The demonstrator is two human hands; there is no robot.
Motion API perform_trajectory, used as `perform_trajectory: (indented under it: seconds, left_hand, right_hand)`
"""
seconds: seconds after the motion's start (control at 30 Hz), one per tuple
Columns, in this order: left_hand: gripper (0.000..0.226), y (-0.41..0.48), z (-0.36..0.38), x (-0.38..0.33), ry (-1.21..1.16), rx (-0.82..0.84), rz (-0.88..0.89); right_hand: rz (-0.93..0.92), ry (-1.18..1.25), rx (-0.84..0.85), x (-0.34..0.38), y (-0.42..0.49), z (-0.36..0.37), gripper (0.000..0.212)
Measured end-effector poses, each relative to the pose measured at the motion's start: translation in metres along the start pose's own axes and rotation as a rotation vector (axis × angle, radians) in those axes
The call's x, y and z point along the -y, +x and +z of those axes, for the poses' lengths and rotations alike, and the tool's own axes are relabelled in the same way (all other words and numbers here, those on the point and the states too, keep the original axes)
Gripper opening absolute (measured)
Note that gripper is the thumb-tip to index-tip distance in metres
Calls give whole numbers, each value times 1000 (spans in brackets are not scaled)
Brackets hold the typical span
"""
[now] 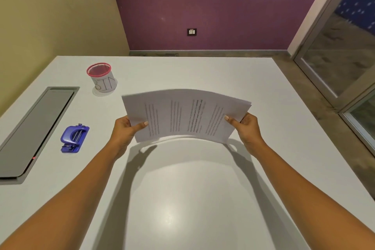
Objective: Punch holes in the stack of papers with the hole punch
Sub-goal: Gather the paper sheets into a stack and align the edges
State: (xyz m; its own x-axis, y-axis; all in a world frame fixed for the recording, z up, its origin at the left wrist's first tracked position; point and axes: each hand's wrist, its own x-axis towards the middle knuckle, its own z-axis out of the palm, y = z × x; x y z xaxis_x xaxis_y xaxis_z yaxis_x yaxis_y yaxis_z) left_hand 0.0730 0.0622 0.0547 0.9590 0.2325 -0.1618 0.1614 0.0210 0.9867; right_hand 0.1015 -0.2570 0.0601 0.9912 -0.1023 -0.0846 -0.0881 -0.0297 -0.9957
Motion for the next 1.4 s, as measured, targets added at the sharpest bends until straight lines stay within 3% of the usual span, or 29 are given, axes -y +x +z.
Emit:
perform_trajectory:
  seconds: [0.17, 0.4, 0.7, 0.87, 1.0, 1.2, 1.33, 1.4]
  left_hand:
    - [28, -4, 4, 5, 15, 26, -41]
    - [30, 0, 7, -3, 2, 9, 19]
    - [26, -5, 13, -1, 31, 42, 2]
    - [23, -7, 14, -3, 17, 60, 33]
    - [13, -11, 19, 4, 39, 85, 24]
    - [13, -12, 24, 5, 8, 23, 31]
    - [15, -13, 27, 2, -9, 0, 57]
    - [16, -14, 29, 2, -30, -8, 64]
  right_hand:
    - [42, -54, 15, -10, -4, -2, 26]
    - [27, -32, -19, -3, -2, -2, 16]
    - [82, -96, -19, -15, -4, -6, 27]
    - [55, -77, -50, -11, -2, -5, 19]
    - [81, -148, -54, -14, -2, -6, 29]
    - [5, -228, -263, -22, -6, -6, 48]
    - [7, -232, -446, -29, -13, -4, 28]
    - [135, -245, -395, -34, -16, 0, 26]
